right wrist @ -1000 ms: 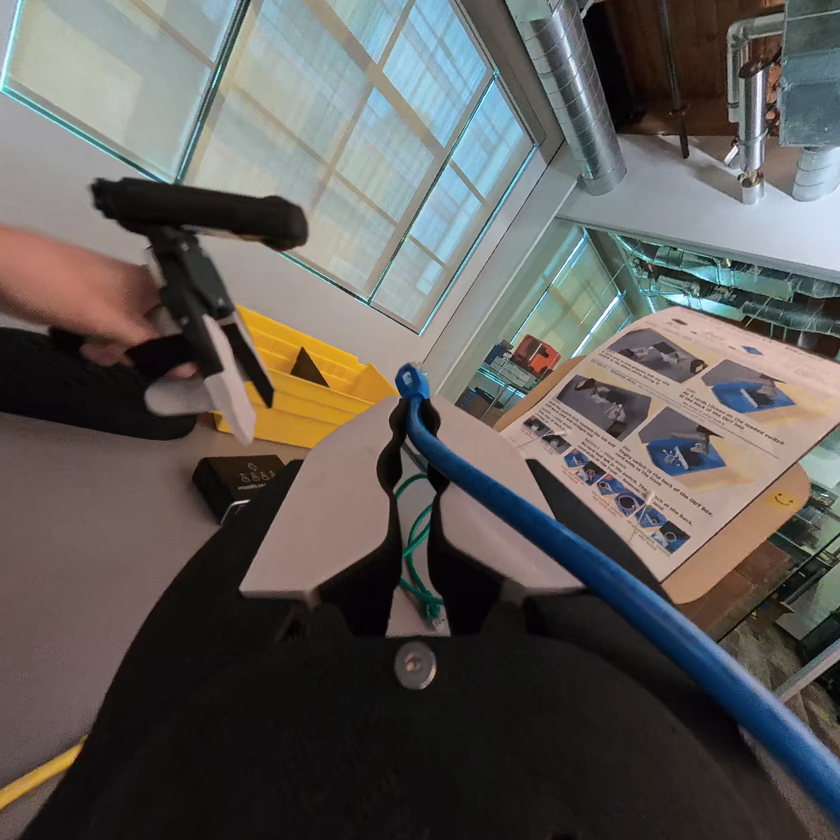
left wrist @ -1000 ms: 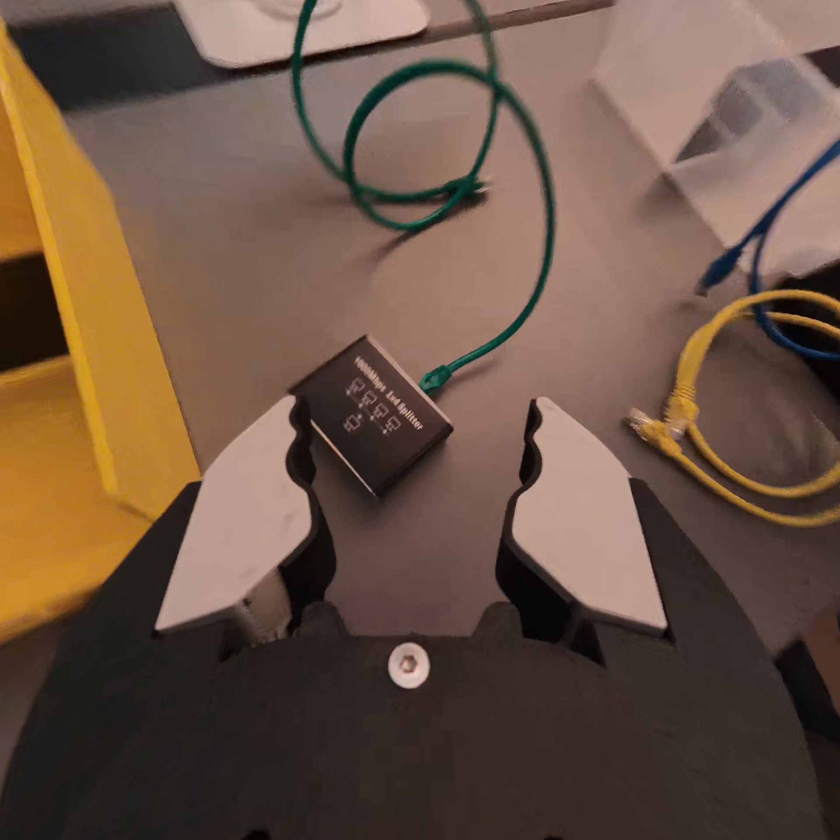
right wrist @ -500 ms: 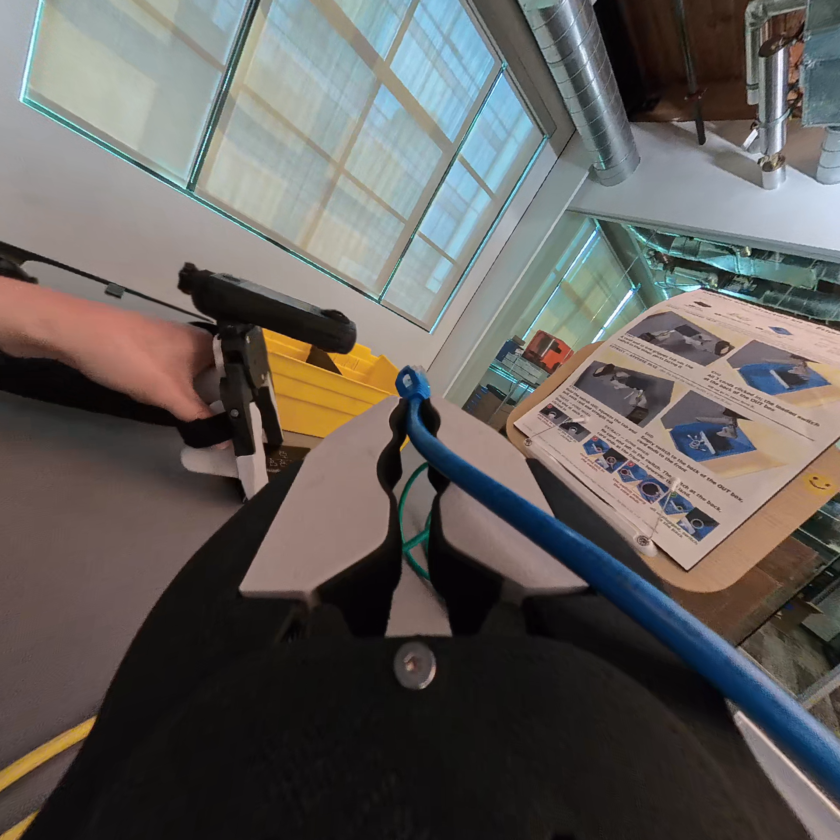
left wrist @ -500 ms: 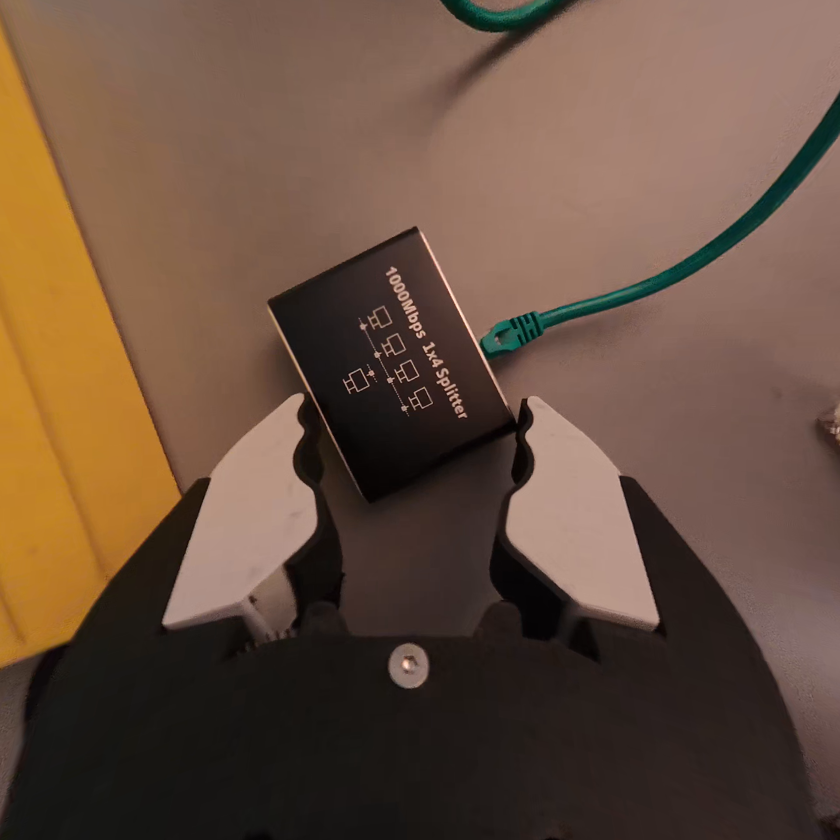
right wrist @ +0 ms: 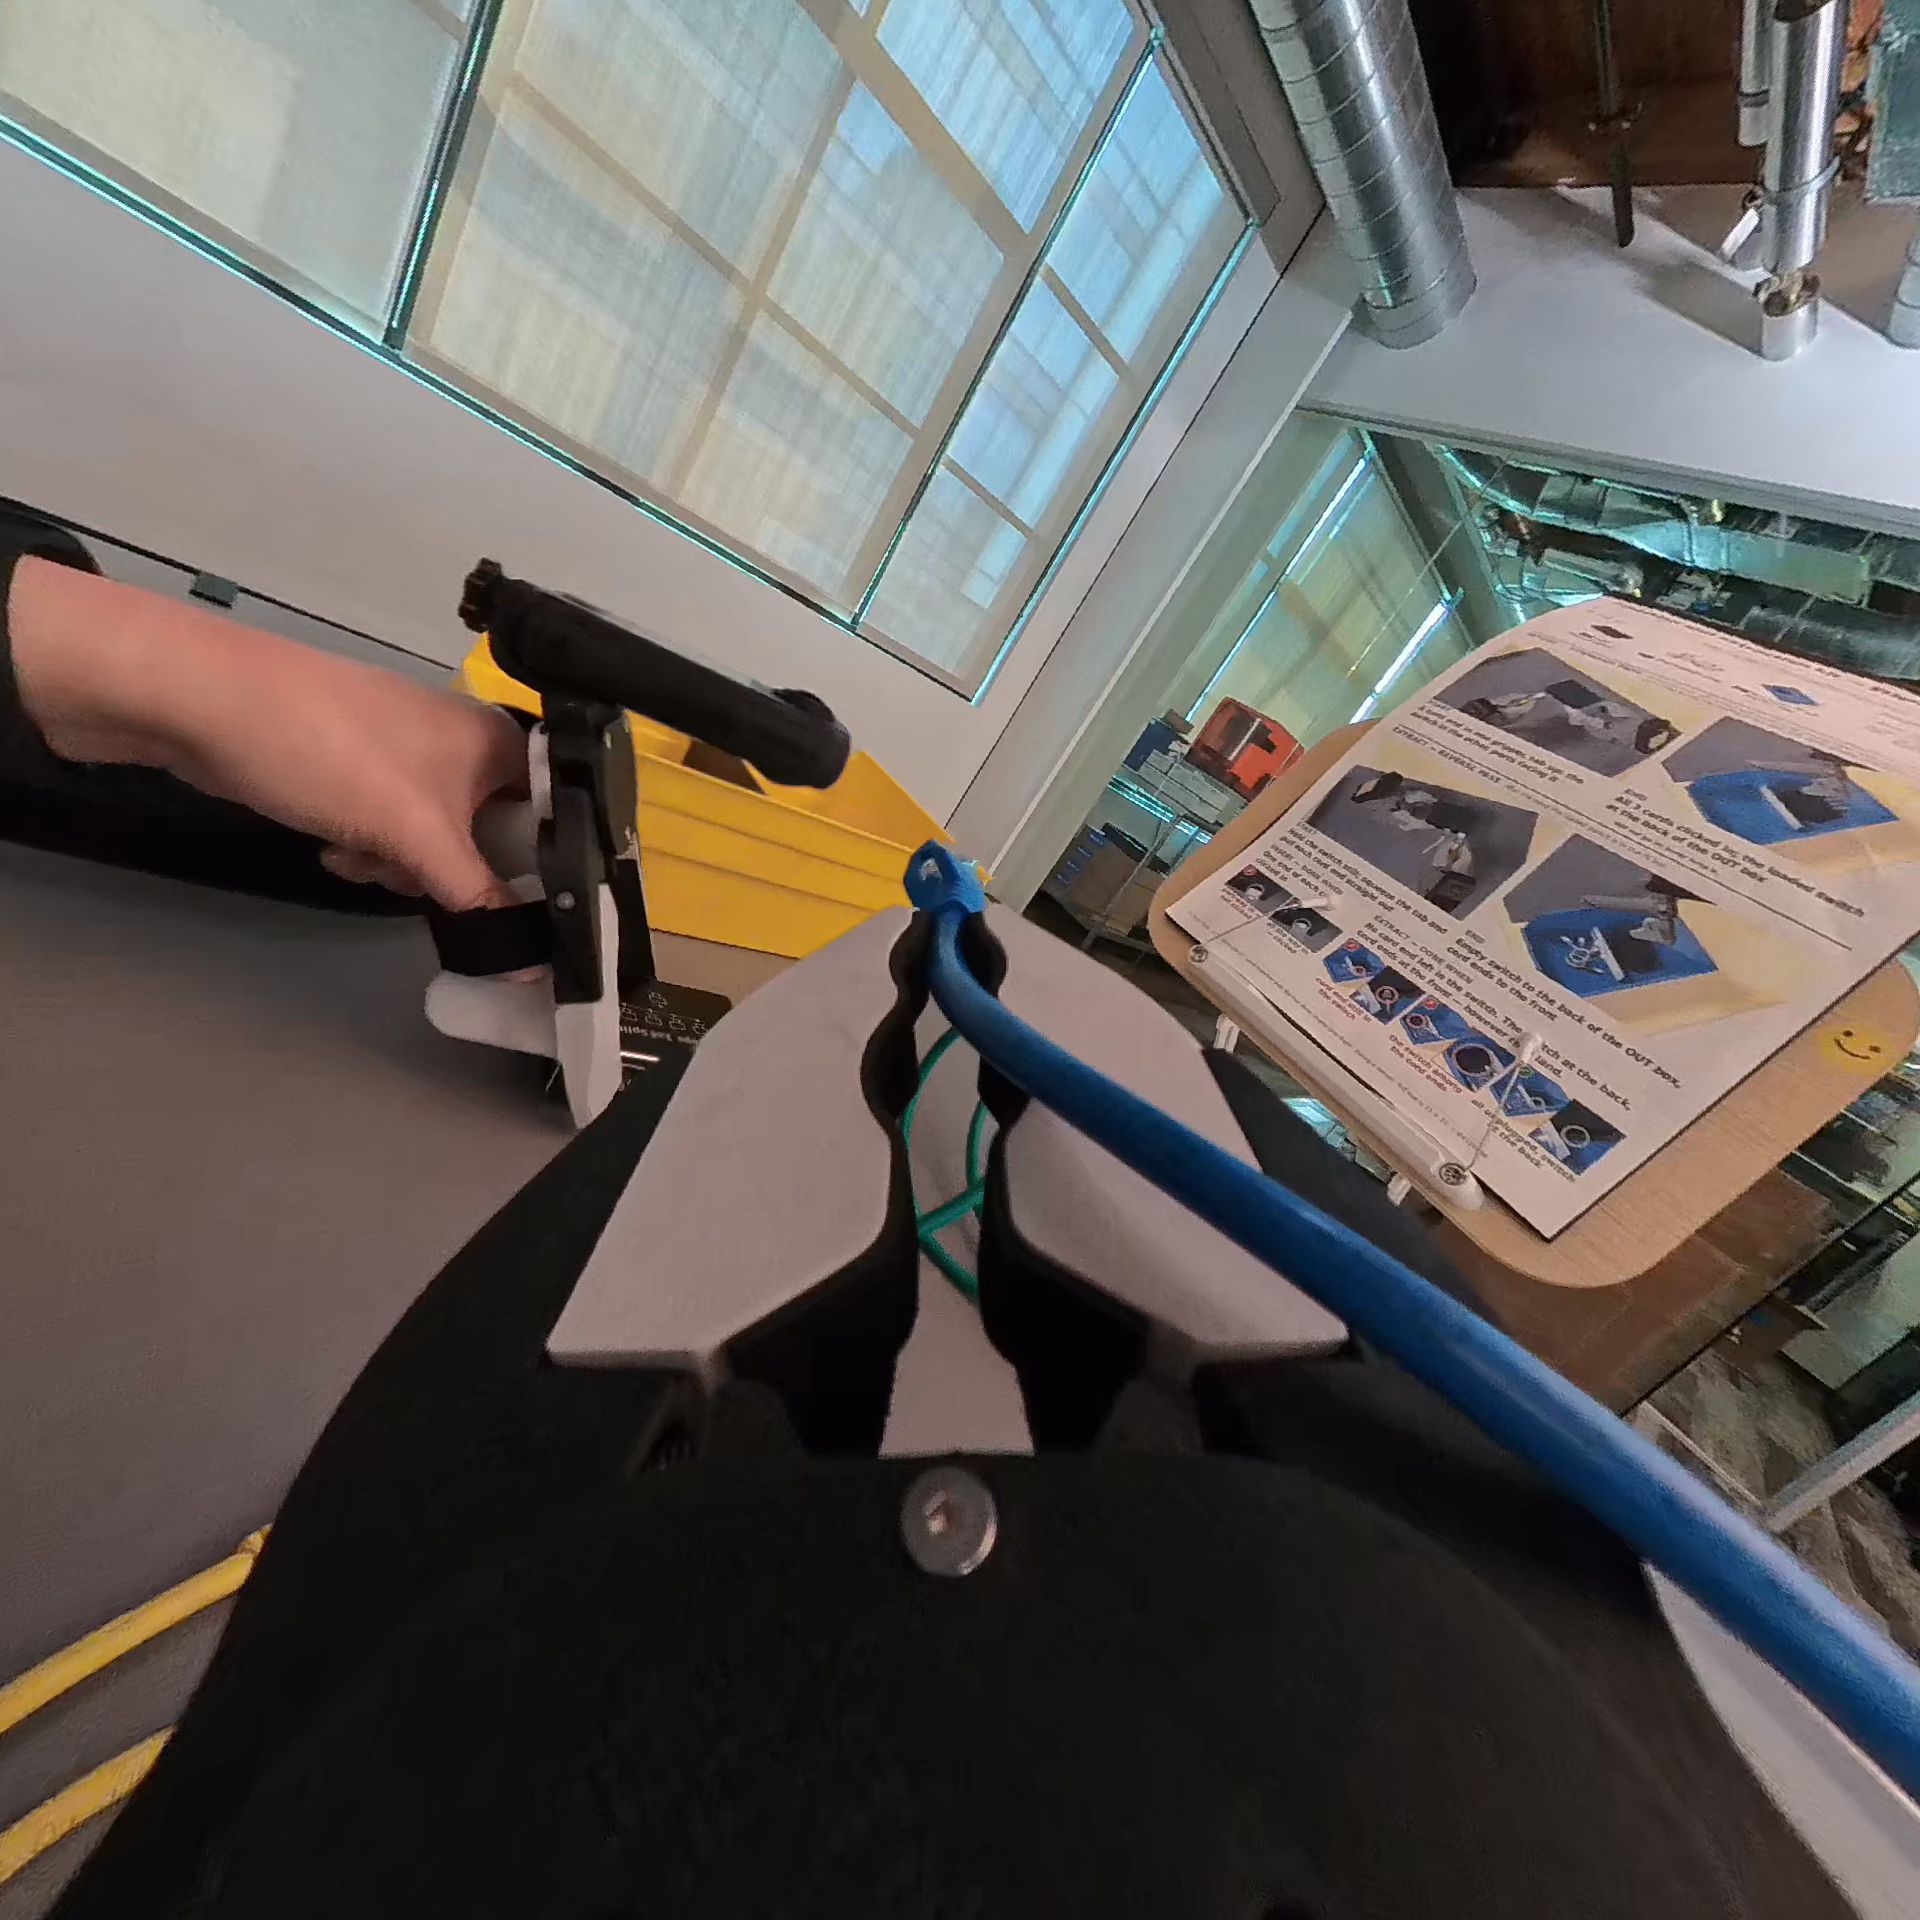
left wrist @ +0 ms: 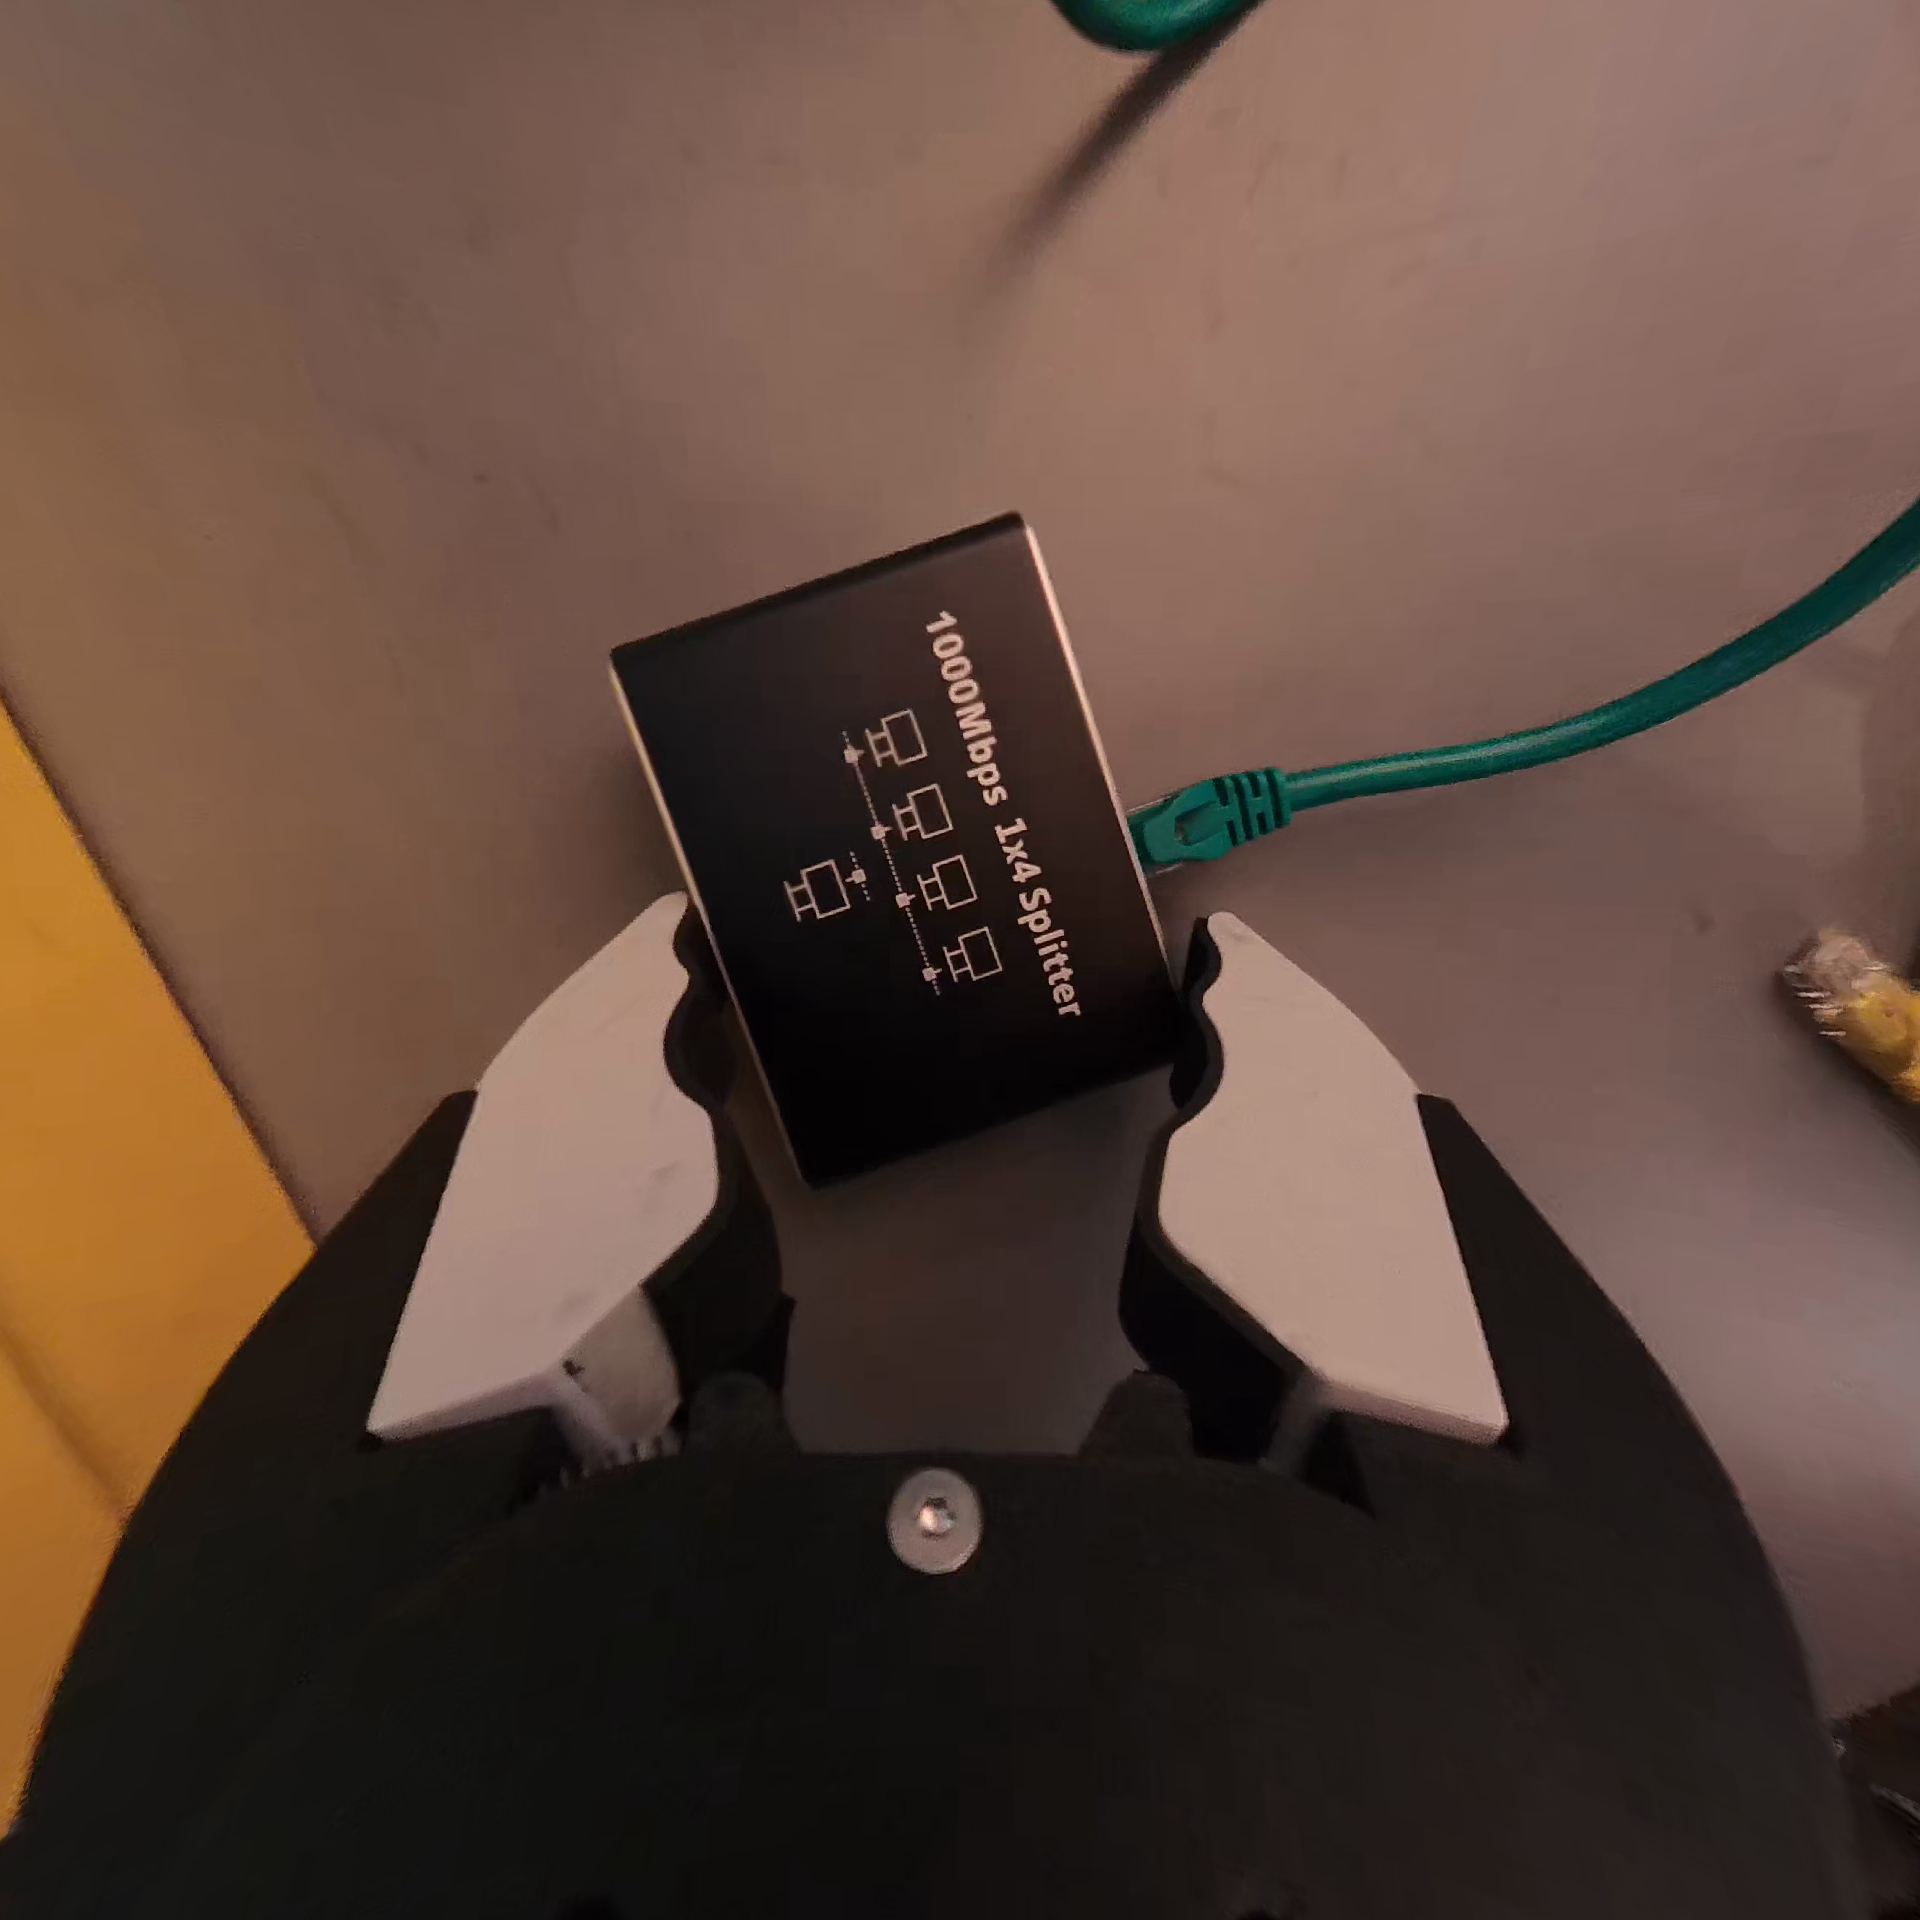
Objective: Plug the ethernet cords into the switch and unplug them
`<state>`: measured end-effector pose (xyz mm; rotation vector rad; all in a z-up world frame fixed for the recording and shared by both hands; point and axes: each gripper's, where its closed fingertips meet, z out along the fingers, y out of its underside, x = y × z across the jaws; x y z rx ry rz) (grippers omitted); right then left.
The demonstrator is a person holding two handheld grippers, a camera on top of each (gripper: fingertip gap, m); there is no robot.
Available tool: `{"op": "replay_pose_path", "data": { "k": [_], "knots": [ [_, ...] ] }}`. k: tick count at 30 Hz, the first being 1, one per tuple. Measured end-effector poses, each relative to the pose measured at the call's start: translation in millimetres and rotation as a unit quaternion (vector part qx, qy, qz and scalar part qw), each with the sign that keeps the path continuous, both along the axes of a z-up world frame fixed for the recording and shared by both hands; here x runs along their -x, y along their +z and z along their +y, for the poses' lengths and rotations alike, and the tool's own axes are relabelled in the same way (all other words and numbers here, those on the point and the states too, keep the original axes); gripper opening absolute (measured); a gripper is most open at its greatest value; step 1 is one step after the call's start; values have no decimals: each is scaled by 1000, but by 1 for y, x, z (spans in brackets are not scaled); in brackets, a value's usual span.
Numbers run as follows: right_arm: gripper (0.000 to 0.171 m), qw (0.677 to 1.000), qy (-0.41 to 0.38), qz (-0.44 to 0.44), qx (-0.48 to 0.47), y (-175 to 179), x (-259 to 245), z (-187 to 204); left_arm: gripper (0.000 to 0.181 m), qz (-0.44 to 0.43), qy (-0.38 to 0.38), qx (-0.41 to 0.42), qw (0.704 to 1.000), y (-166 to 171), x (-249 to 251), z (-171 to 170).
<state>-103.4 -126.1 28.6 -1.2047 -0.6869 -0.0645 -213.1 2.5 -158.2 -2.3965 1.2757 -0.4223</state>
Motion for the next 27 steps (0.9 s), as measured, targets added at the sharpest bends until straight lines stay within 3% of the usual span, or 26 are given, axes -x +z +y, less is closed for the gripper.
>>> {"op": "replay_pose_path", "data": {
  "k": [1, 6, 12, 16, 18, 22, 27],
  "knots": [
    [6, 1000, -1, 3, -2, 2, -1, -1, 83, -31, 2, 24, 999, 3, -3, -3],
    [6, 999, -17, 25, -18, 11, -14, -6, 82, -199, 1, 146, 969, 32, -17, -22],
    [6, 992, 3, 120, -46, 35, -37, -23, 81, -363, -32, 278, 889, 76, -24, -49],
    [6, 982, 81, 170, 26, 27, -19, -18, 81, -439, -54, 330, 834, 99, -26, -62],
    [6, 981, 89, 154, 83, 11, -4, -5, 80, -473, -69, 325, 816, 109, -27, -65],
    [6, 966, 108, 159, 171, -12, 24, 19, 80, -505, -90, 255, 819, 118, -30, -66],
    [6, 969, 99, 125, 189, -17, 41, 35, 80, -511, -107, 185, 833, 120, -32, -65]
  ]
}}
